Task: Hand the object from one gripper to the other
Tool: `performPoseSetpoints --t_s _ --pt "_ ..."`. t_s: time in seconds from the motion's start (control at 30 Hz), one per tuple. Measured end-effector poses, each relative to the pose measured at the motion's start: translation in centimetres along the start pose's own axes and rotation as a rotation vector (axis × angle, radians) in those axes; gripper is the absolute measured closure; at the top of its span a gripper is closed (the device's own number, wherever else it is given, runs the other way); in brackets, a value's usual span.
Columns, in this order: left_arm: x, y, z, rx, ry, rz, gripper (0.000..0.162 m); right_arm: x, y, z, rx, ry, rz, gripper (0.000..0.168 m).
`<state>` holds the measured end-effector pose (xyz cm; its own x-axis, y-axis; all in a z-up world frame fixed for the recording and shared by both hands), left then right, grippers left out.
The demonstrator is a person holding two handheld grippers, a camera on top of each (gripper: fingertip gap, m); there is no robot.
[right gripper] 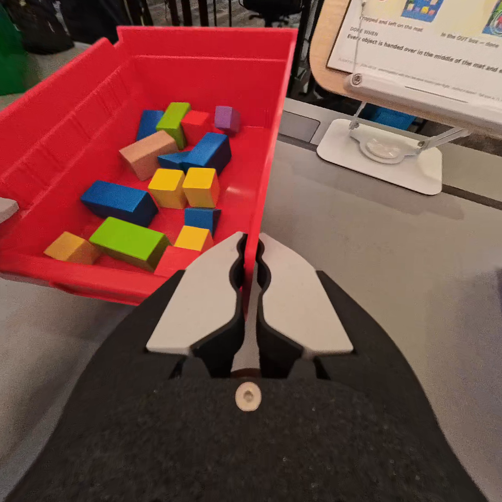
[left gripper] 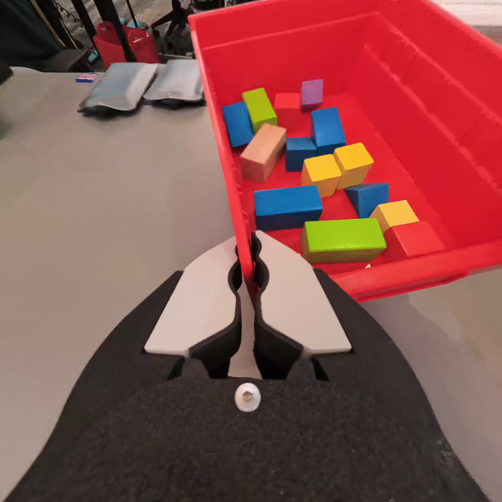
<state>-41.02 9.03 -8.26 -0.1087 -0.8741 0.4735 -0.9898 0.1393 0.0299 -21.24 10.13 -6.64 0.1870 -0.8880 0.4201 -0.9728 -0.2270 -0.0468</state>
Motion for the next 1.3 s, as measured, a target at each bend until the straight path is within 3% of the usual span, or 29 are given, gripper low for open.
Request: performPoseSetpoints --t_s 0.17,0.3,0.37,0.77,0.9,1.3 --pt "0.6 4.7 1.7 0.101 -0.008 0.006 0.159 -1.0 5.0 -0.4 0.107 -0.022 -0.056 0.164" --pt "-0.2 1.5 0.3 -0.051 0.014 -0.006 0.159 -1.6 1.5 2.1 -0.083 0.002 -0.052 0.164" --pt "-1.1 0.8 0.3 -0.072 0.011 0.006 0.159 -1.5 0.8 2.3 -0.088 -0.012 -0.017 0.164" --pt "-4.0 9.8 3.1 0.002 0.028 0.062 0.159 -4.7 10.0 4.0 -0.021 -0.003 -0.102 0.154" --pt "-4.4 10.7 3.0 0.035 0.024 0.080 0.159 -4.7 10.9 3.9 -0.093 0.000 -0.167 0.149" --pt "-5.6 13.4 2.5 0.084 0.028 0.085 0.160 -5.9 13.3 3.2 -0.050 0.051 -0.275 0.143"
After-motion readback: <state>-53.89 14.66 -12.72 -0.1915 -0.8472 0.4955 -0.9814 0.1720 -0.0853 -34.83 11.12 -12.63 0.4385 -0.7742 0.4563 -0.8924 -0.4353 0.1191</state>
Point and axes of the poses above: each gripper's, where its closed fingertips meet, x back along the fingers, z out of its underside, y = z × x across the jaws, the point moved 1 cm from there along x, back along the fingers, and after that the axes turned 1 degree about -x, right-handed, at the moved point
